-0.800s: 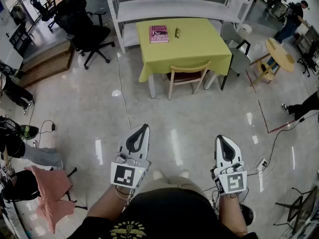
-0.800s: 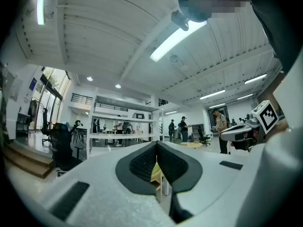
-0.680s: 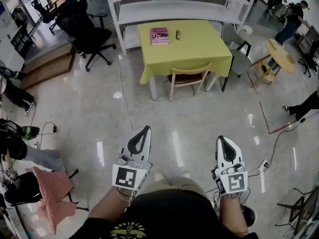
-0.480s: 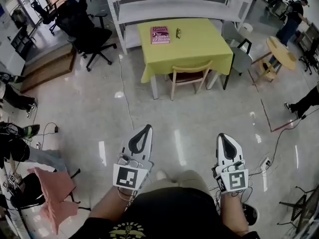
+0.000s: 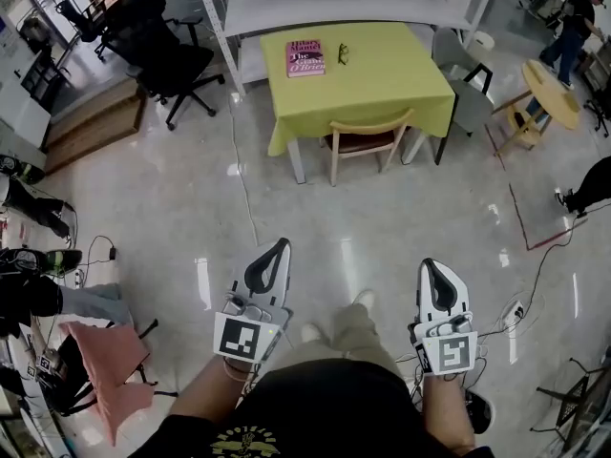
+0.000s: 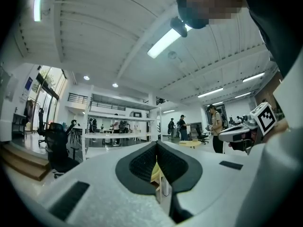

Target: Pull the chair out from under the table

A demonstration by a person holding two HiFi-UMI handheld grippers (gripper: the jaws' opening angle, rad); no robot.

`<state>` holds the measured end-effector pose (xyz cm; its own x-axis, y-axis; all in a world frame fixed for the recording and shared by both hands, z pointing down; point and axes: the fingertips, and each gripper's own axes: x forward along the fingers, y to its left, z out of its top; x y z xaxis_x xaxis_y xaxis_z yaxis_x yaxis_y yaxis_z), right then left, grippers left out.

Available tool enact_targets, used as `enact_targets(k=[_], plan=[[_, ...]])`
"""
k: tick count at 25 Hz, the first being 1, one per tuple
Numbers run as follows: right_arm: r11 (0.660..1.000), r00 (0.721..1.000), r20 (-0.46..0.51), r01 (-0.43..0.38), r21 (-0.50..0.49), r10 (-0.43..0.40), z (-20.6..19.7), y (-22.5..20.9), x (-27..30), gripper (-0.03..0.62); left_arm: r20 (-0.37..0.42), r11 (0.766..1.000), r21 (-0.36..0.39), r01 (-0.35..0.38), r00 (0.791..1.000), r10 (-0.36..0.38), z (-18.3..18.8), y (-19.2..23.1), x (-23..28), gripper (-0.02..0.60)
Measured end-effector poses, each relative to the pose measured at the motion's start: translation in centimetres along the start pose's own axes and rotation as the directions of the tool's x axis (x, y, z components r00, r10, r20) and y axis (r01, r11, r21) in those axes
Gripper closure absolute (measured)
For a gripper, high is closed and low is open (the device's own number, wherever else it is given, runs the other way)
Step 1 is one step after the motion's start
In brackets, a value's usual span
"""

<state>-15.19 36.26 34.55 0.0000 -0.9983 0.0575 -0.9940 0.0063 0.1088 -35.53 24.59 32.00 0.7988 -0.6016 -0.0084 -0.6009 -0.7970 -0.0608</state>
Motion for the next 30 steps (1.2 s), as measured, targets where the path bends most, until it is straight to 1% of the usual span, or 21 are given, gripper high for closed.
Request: enact_targets(k=[6, 9, 11, 13, 17, 19, 27, 30], plan=[[1.0, 1.0, 0.009, -0.018, -0.002, 0.018, -0.6, -4.9, 3.3, 0.583, 0.001, 0.999, 0.024, -0.027, 1.0, 0.027, -0.6, -0.5, 5.6, 0.572], [0.999, 0.999, 0.005, -0.032, 0.002, 0.032, -0.7, -7.0, 5.0, 0.583, -0.001, 0.999, 0.033, -0.025, 1.0, 0.025, -0.4, -1.0, 8.3, 0.572], [0.999, 0.999, 0.004, -0.043, -0.002, 0.043, -0.7, -8.1, 6.1, 0.583, -0.009, 0.999, 0.03, -0.012, 1.0, 0.012, -0.5, -1.4, 9.8, 0.572], [0.998, 0.998, 0.004, -0.055, -0.003, 0.055, -0.9, -9.1, 7.0, 0.583, -0.016, 1.0, 0.01, -0.012, 1.0, 0.012, -0.9, -1.6, 11.2, 0.572], [0.996, 0.996, -0.002, -0.094, -0.008, 0.094, -1.1, -10.8, 8.9, 0.582, -0.018, 0.997, -0.015, -0.074, 0.997, 0.073, -1.4, -0.7, 13.4, 0.572], [0.993, 0.994, 0.002, -0.114, -0.01, 0.114, -0.9, -11.6, 9.8, 0.583, -0.027, 0.994, -0.016, -0.105, 0.994, 0.105, -1.5, -0.4, 14.2, 0.572], [0.986, 0.986, 0.039, -0.164, -0.006, 0.164, -0.8, -14.7, 11.6, 0.582, -0.017, 0.982, 0.029, -0.187, 0.982, 0.188, -0.8, -0.6, 16.2, 0.572], [0.986, 0.986, 0.04, -0.164, 0.007, 0.164, -1.0, -15.7, 11.8, 0.582, -0.039, 0.98, 0.043, -0.197, 0.979, 0.198, -0.8, -0.9, 16.5, 0.572]])
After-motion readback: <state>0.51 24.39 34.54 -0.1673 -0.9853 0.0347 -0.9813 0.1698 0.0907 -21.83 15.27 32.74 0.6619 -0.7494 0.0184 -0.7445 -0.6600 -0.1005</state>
